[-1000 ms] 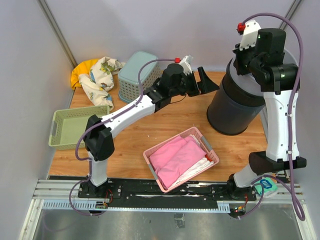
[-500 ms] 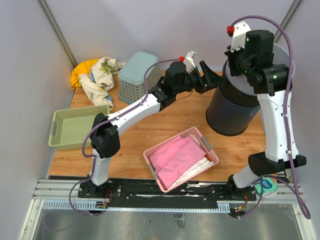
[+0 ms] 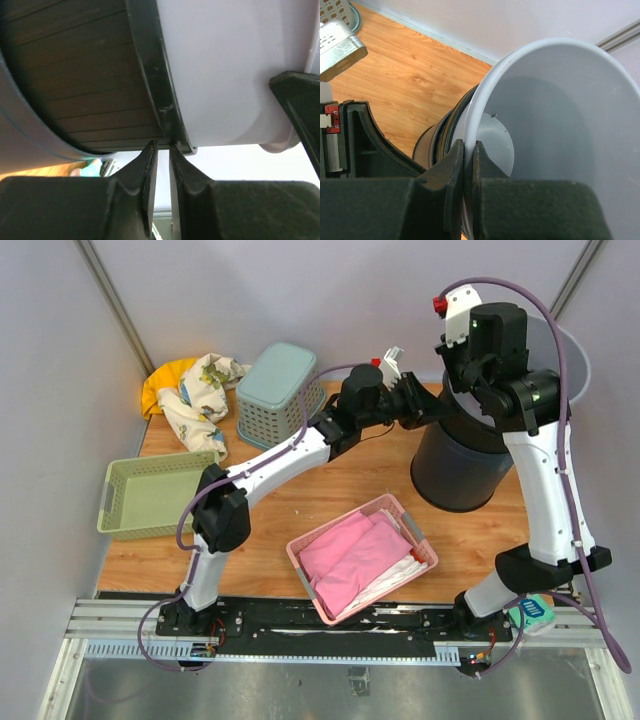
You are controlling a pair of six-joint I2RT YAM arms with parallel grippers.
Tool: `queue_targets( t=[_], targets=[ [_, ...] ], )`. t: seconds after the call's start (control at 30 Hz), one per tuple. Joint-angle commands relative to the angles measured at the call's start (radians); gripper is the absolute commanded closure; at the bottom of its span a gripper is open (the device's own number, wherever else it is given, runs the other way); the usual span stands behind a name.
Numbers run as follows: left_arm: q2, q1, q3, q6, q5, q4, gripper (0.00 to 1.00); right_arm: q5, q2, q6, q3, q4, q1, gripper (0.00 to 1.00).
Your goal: Turn the large container upside down
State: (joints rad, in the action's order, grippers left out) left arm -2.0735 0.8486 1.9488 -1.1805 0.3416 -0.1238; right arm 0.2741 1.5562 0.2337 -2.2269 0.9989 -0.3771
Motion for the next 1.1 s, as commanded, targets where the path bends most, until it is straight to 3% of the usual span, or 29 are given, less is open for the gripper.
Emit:
queue_targets(
  t=[0.0, 0.1, 0.2, 0.27, 0.4, 0.47, 0.93, 1.07],
  targets=[
    [-0.035, 0.012, 0.020, -0.040, -0.039, 0.038, 0.88, 0.038, -0.082, 0.070, -0.028, -0.168, -0.075, 1.00],
    [-0.051, 0.012, 0.021, -0.074, -0.036, 0.040, 0.96, 0.054, -0.113, 0.098, -0.024, -0.193, -0.097, 1.00],
    [-0.055, 0.013, 0.009, -0.078, -0.017, 0.015, 0.96, 0.079, -0.122, 0.118, -0.022, -0.199, -0.102, 1.00],
    [-0.041, 0.013, -0.013, -0.071, -0.017, 0.009, 0.89, 0.105, -0.129, 0.131, 0.003, -0.212, -0.102, 1.00],
    [0.029, 0.013, -0.088, -0.052, -0.047, -0.029, 0.65, 0.136, -0.135, 0.141, 0.063, -0.235, -0.102, 1.00],
    [0.070, 0.014, -0.129, -0.040, -0.073, -0.044, 0.57, 0.133, -0.130, 0.136, 0.067, -0.235, -0.102, 1.00],
    [0.154, 0.030, -0.212, -0.040, -0.093, -0.161, 0.48, 0.132, -0.116, 0.130, 0.068, -0.231, -0.102, 1.00],
    [0.185, 0.036, -0.223, -0.038, -0.101, -0.186, 0.40, 0.133, -0.114, 0.130, 0.067, -0.230, -0.102, 1.00]
  ],
)
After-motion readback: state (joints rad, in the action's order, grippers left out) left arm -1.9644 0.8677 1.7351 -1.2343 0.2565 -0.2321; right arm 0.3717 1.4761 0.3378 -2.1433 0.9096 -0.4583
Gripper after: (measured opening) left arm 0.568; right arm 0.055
